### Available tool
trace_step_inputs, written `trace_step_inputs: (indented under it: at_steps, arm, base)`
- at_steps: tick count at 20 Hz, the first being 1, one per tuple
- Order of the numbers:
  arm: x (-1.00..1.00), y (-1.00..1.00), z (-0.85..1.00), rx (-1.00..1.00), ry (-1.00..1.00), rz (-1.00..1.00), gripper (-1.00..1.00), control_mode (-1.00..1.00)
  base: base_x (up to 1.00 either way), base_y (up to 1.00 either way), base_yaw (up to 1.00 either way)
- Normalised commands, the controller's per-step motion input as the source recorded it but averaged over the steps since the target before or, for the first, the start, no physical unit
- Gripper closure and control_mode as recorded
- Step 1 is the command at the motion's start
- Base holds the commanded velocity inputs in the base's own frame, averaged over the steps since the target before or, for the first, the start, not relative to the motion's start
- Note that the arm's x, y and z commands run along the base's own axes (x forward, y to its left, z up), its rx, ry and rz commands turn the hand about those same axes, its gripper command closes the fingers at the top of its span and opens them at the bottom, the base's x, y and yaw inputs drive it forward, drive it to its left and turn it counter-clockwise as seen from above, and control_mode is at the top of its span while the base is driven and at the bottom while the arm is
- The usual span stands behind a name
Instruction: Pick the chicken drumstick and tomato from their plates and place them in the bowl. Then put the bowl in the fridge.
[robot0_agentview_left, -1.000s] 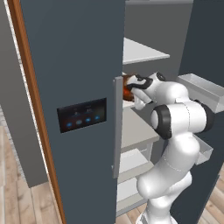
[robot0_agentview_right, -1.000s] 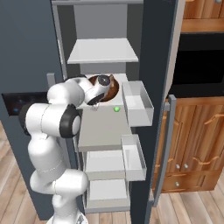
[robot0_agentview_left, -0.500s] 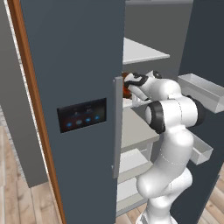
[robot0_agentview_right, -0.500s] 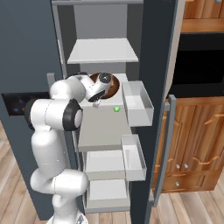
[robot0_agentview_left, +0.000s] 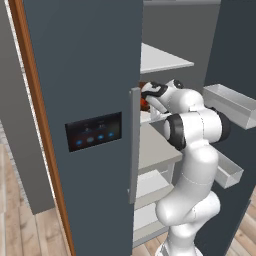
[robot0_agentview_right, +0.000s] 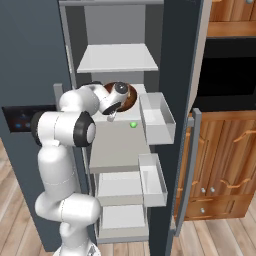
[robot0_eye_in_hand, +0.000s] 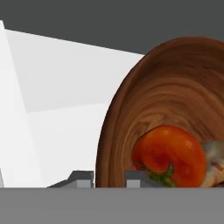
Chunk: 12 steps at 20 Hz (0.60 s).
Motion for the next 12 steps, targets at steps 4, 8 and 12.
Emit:
trace_step_inputs:
  at_steps: [4, 8, 12]
  arm:
    - [0.0, 0.0, -0.01, 0.0, 0.0, 0.0, -1.0, -1.0]
    - [0.0, -0.01, 0.04, 0.02, 0.0, 0.0, -1.0, -1.0]
    - [-0.03, -0.01, 0.04, 0.02, 0.0, 0.0, -1.0, -1.0]
  base:
    - [0.0, 0.0, 0.0]
    - [0.0, 0.0, 0.0]
    - [0.0, 0.0, 0.0]
